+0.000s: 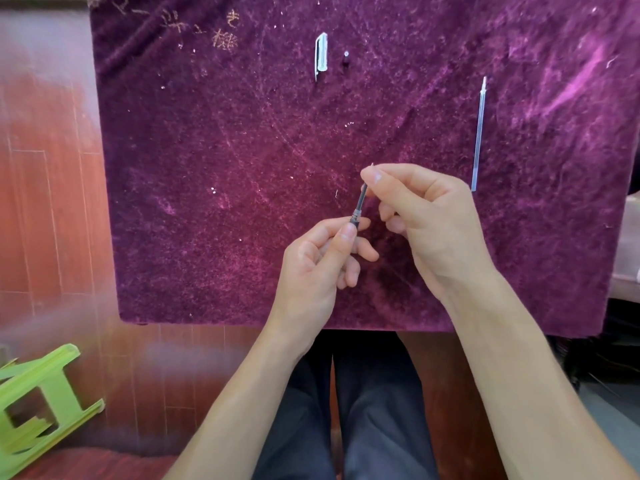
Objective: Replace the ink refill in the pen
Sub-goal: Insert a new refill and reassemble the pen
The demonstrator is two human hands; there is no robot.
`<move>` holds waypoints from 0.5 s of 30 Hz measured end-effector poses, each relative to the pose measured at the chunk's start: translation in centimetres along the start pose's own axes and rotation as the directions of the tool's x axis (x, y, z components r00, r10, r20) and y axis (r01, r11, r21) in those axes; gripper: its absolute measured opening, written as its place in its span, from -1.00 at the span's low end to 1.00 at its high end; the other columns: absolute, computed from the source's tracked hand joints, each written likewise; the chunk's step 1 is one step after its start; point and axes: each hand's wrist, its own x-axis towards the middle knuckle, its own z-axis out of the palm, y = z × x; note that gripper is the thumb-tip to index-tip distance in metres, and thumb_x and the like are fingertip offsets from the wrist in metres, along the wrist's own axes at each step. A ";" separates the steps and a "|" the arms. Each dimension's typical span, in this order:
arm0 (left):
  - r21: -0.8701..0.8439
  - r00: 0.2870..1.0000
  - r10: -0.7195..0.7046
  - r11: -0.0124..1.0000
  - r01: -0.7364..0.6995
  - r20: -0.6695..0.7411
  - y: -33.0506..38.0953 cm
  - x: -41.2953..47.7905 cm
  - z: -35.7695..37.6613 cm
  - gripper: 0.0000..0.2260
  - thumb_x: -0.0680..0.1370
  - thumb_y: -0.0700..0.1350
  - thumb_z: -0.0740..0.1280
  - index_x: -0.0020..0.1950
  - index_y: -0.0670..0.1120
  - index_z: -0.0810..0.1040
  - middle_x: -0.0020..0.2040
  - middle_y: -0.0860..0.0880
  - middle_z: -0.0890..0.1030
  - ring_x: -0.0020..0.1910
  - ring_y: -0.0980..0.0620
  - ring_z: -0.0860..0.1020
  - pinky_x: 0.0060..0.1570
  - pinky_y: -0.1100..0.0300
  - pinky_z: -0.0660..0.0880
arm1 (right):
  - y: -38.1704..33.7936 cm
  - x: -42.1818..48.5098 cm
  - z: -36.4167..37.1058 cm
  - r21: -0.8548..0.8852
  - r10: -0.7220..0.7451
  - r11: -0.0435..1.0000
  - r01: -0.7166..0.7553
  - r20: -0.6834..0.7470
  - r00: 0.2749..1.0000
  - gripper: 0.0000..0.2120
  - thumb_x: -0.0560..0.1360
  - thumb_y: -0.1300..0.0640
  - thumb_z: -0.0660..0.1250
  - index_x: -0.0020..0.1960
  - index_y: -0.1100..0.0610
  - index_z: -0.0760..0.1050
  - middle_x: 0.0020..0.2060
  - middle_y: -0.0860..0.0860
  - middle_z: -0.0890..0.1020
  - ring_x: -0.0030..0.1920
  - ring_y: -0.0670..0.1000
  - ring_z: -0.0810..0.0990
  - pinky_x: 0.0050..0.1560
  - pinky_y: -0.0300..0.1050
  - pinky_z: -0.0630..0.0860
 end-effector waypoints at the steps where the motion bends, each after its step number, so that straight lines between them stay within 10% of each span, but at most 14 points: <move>1: 0.001 1.000 -0.001 1.000 0.001 -0.002 0.0 0.0 0.1 -0.75 0.68 -0.04 0.25 0.22 -0.11 0.64 -0.18 -0.01 0.70 -0.40 0.14 0.48 -0.35 0.31 0.43 | -0.2 0.3 -0.1 0.003 -0.001 1.000 0.001 -0.005 1.000 -0.91 0.58 0.00 0.53 -0.06 -0.02 0.78 -0.21 0.02 0.75 -0.31 -0.18 0.53 -0.21 -0.24 0.47; 15: 0.007 1.000 0.007 1.000 -0.007 -0.007 1.4 1.1 1.6 -0.78 0.69 -0.08 0.25 0.18 -0.11 0.66 -0.19 0.00 0.70 -0.40 0.14 0.47 -0.34 0.32 0.43 | -5.5 6.1 -2.8 0.051 -0.153 0.986 0.161 -0.126 0.980 -0.88 0.59 -0.02 0.51 -0.06 -0.02 0.78 -0.12 -0.04 0.79 -0.28 -0.15 0.53 -0.26 -0.29 0.44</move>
